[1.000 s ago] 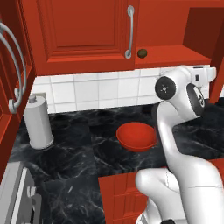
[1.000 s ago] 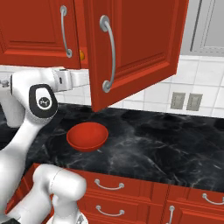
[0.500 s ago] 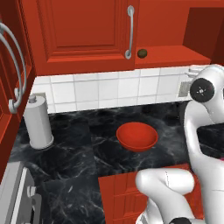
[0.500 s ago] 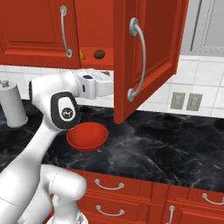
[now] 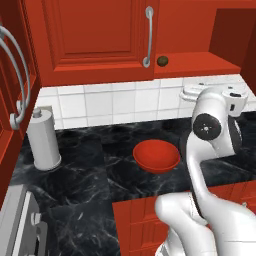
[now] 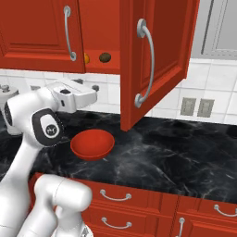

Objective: Open the cabinet. Pick the orange and kiwi from the cabinet and place them into the bowl. Then close the cabinet.

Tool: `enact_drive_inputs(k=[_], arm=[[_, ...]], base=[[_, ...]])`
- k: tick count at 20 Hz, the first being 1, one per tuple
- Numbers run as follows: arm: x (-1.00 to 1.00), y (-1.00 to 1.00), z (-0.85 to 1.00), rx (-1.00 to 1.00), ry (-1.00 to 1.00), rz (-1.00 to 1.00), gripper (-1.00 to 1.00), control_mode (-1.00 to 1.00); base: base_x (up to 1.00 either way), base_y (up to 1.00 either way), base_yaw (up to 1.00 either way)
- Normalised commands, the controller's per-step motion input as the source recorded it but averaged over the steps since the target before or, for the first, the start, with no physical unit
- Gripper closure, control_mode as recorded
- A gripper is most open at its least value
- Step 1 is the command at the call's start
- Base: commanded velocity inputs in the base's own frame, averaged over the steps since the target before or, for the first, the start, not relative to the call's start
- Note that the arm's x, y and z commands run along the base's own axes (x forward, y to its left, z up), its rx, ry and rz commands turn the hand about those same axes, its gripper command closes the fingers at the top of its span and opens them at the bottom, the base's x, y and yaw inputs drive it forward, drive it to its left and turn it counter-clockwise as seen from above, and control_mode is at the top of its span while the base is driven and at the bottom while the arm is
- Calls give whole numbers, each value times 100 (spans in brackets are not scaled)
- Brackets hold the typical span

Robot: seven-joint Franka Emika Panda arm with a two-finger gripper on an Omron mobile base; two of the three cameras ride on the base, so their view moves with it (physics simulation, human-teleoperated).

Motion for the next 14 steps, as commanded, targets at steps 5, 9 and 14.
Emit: enact_drive_inputs(k=[5,9,14], arm=[[-4,77,11,8,10,45,-100,-100],[0,59,26,1,0,49,-100,-100],[0,60,21,1,-9,17,-100,-100]], base=[[0,0,0],[0,0,0],[0,0,0]])
